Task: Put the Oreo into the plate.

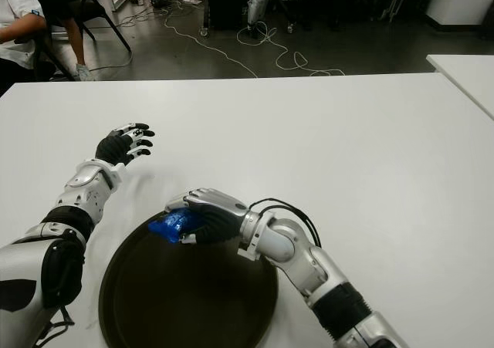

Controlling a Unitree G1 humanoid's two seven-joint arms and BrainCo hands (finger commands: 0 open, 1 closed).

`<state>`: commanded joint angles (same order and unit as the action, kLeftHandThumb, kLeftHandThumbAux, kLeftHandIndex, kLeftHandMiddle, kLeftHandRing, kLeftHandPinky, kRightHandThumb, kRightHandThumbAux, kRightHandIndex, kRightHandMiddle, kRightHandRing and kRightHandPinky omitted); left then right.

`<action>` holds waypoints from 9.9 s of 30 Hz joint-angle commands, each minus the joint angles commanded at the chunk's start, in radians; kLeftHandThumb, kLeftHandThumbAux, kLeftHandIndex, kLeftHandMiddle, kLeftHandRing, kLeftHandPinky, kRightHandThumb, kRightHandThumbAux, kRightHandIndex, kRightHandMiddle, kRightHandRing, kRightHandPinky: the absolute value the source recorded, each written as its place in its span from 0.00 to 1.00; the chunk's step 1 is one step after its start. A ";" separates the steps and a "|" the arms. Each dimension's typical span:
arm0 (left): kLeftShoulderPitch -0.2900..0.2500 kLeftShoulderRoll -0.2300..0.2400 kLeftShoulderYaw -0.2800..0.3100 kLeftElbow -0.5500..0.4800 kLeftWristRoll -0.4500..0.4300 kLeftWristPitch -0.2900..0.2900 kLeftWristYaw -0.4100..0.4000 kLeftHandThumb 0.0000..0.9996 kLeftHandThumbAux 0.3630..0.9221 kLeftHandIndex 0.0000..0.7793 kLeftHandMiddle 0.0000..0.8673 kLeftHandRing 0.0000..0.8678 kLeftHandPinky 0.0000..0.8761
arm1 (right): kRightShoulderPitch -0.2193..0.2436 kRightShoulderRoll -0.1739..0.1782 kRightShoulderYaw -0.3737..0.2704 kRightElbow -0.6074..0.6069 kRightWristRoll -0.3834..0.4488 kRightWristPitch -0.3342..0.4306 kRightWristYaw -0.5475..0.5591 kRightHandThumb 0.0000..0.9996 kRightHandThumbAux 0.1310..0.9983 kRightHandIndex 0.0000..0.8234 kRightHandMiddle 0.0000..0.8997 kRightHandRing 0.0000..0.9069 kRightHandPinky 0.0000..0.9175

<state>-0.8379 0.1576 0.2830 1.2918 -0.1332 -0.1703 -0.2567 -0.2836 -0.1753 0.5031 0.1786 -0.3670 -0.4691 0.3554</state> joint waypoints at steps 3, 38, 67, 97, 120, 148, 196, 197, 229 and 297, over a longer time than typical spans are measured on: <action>0.000 0.000 0.002 0.000 -0.002 0.001 -0.004 0.83 0.56 0.54 0.54 0.61 0.62 | -0.003 -0.002 0.000 -0.003 0.019 -0.002 0.020 0.69 0.70 0.52 0.81 0.81 0.79; 0.004 -0.003 -0.001 -0.003 0.004 -0.007 -0.002 0.83 0.56 0.54 0.54 0.60 0.62 | 0.027 -0.023 -0.016 -0.103 0.120 0.009 0.131 0.01 0.82 0.06 0.09 0.08 0.07; -0.001 -0.007 -0.003 -0.003 0.005 -0.002 0.006 0.83 0.56 0.54 0.54 0.60 0.62 | -0.013 -0.050 -0.015 -0.100 0.100 0.038 0.196 0.00 0.65 0.00 0.00 0.00 0.00; -0.004 -0.003 -0.007 -0.001 0.007 0.000 0.003 0.83 0.56 0.55 0.53 0.59 0.61 | -0.029 -0.040 -0.014 -0.012 0.066 -0.058 0.135 0.00 0.63 0.00 0.00 0.00 0.00; -0.003 -0.005 -0.010 -0.002 0.009 -0.003 0.009 0.83 0.56 0.55 0.53 0.59 0.62 | -0.100 -0.060 -0.040 0.042 0.027 -0.050 0.121 0.00 0.64 0.00 0.00 0.00 0.00; -0.001 0.004 -0.012 0.003 0.011 -0.003 0.003 0.83 0.56 0.54 0.54 0.60 0.62 | -0.534 -0.087 -0.118 1.008 -0.158 0.006 -0.460 0.00 0.65 0.00 0.01 0.01 0.00; -0.003 0.008 -0.014 0.008 0.016 -0.002 0.013 0.83 0.56 0.56 0.53 0.60 0.62 | -0.548 0.035 -0.680 1.150 0.351 0.245 -0.153 0.00 0.75 0.22 0.32 0.33 0.36; -0.003 0.008 -0.014 0.008 0.016 -0.002 0.013 0.83 0.56 0.56 0.53 0.60 0.62 | -0.548 0.035 -0.681 1.150 0.350 0.246 -0.152 0.00 0.75 0.22 0.32 0.33 0.35; -0.005 0.006 -0.011 0.009 0.013 0.000 0.010 0.83 0.56 0.56 0.53 0.60 0.61 | -0.555 0.038 -0.708 1.151 0.352 0.271 -0.179 0.00 0.77 0.24 0.34 0.35 0.38; -0.003 0.004 -0.015 0.007 0.018 -0.008 0.017 0.83 0.56 0.55 0.53 0.61 0.63 | -0.553 0.031 -0.686 1.154 0.334 0.269 -0.198 0.00 0.76 0.23 0.33 0.36 0.40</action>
<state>-0.8404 0.1616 0.2682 1.2987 -0.1151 -0.1786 -0.2393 -0.8365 -0.1440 -0.1829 1.3327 -0.0331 -0.2006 0.1576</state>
